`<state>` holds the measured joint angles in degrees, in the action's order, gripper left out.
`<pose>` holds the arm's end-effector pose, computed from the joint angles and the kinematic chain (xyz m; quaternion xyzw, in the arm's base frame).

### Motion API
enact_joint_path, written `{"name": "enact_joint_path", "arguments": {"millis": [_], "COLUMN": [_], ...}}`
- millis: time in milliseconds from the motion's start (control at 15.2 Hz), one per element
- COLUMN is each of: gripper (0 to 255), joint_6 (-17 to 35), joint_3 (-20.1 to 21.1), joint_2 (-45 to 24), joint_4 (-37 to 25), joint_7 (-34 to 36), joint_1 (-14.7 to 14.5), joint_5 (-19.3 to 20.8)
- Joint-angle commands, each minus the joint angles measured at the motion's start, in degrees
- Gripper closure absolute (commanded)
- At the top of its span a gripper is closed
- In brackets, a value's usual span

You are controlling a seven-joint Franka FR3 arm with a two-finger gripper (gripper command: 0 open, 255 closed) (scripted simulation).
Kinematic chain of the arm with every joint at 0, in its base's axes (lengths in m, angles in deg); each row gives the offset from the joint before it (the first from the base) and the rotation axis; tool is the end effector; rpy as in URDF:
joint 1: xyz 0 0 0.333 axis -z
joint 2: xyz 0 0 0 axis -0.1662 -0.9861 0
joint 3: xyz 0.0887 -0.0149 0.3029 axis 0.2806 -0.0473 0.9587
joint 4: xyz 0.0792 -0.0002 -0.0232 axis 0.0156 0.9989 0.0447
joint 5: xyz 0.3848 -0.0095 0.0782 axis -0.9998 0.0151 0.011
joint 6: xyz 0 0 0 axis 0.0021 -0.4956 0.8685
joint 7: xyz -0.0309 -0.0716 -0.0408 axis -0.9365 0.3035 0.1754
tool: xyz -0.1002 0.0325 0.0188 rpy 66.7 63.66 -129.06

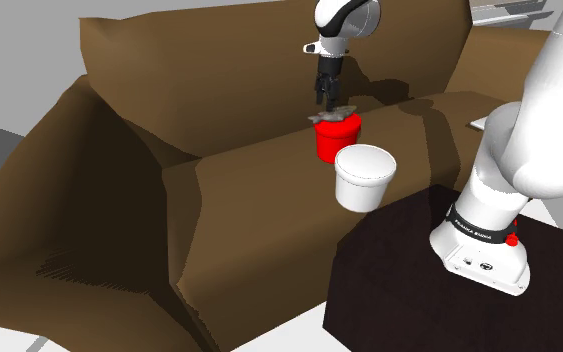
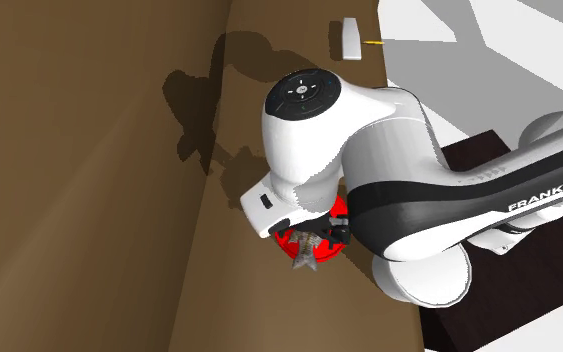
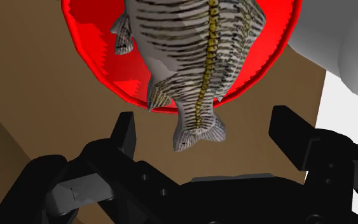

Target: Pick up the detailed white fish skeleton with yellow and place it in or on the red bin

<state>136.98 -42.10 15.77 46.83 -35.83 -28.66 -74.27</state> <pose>0.5233 -0.1185 0.4036 -0.8887 -0.4494 -0.0306 0.0852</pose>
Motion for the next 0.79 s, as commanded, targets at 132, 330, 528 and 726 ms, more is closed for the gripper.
{"name": "enact_joint_path", "arguments": {"millis": [132,330,528,726], "gripper": [0,0,0,0], "joint_6": [-5.5,-6.9,-6.9,-6.9], "joint_3": [-0.3,-0.4,-0.4,-0.4], "joint_2": [1.9,2.2,2.2,2.2], "joint_4": [-4.0,-5.2,-5.2,-5.2], "joint_7": [1.1,1.3,1.3,1.3], "joint_1": [0.3,0.4,0.4,0.4], "joint_5": [1.6,2.0,2.0,2.0]}}
